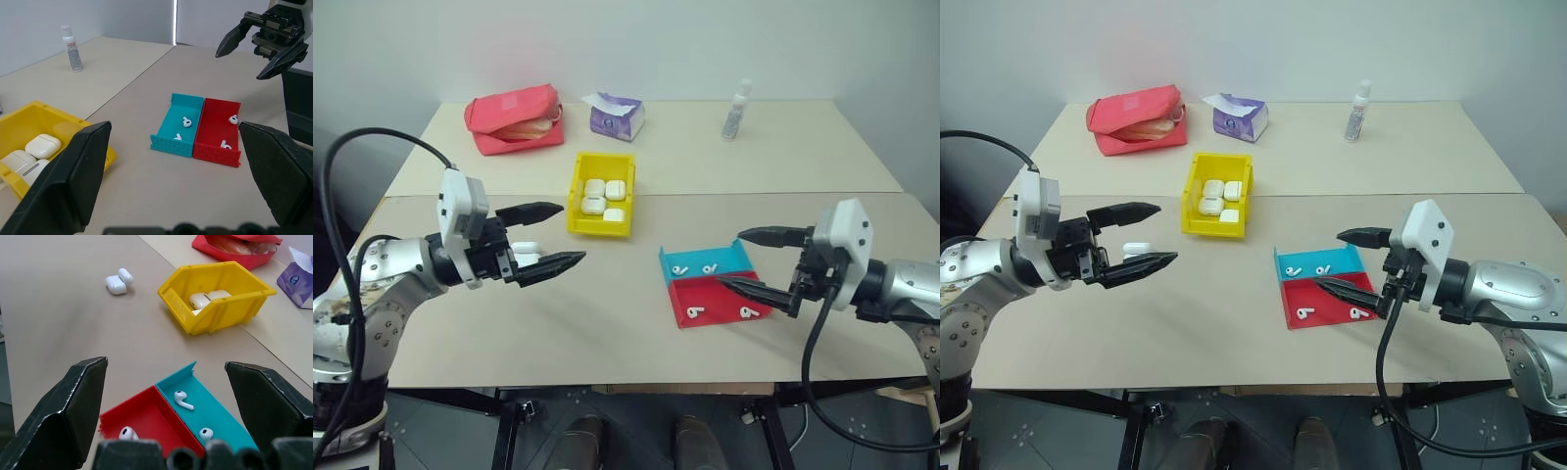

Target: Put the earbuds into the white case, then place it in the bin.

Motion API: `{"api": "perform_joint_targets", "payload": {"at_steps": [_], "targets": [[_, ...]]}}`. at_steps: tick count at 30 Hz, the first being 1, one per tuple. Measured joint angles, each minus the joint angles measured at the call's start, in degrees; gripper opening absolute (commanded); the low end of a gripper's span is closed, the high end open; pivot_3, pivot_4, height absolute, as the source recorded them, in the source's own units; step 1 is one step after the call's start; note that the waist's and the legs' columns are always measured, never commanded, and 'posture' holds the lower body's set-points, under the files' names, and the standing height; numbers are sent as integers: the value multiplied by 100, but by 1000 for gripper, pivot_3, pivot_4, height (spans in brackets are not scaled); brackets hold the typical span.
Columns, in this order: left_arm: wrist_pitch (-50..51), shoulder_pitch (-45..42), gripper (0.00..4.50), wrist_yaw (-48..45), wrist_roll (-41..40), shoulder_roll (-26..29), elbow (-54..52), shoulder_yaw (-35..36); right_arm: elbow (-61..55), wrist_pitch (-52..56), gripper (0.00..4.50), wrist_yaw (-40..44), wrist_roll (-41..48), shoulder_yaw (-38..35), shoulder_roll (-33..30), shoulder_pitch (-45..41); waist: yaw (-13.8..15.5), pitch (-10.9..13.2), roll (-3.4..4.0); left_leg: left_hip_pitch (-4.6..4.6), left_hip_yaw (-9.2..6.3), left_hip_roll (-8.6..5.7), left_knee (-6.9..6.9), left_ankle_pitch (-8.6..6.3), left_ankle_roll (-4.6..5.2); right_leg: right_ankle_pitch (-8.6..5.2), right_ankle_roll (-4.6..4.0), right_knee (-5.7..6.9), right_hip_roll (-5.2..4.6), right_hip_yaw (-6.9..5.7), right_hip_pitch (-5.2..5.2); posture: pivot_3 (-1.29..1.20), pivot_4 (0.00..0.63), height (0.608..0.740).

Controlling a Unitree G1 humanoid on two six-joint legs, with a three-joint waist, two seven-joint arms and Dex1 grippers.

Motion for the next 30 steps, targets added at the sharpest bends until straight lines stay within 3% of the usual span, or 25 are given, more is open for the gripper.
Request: {"api": "perform_joint_targets", "payload": {"at_steps": [9,13,25,30], "targets": [[160,255,4500,87,-11,119,-5,66,6,-10,4448,86,58,5,0,-80,-9,0,0,6,8,2,-6,-2,2,0,0,0,2,9,-1,0,150,740],[328,562,4500,46,-5,477,-24,274,9,-9,4448,94,94,13,1,-124,-15,0,0,9,10,6,-7,-11,16,0,0,0,6,13,-3,0,150,740],[174,752,4500,695,1140,849,-176,332,-115,117,4448,-24,294,19,1,82,7,0,0,10,15,6,-9,-22,25,0,0,-7,6,18,-3,0,150,740],[1623,-30,4500,1020,1159,1492,118,-216,-210,116,4448,-152,267,81,27,148,15,1,-2,14,16,5,-7,-22,26,-1,1,6,12,19,-6,0,150,740]]}}
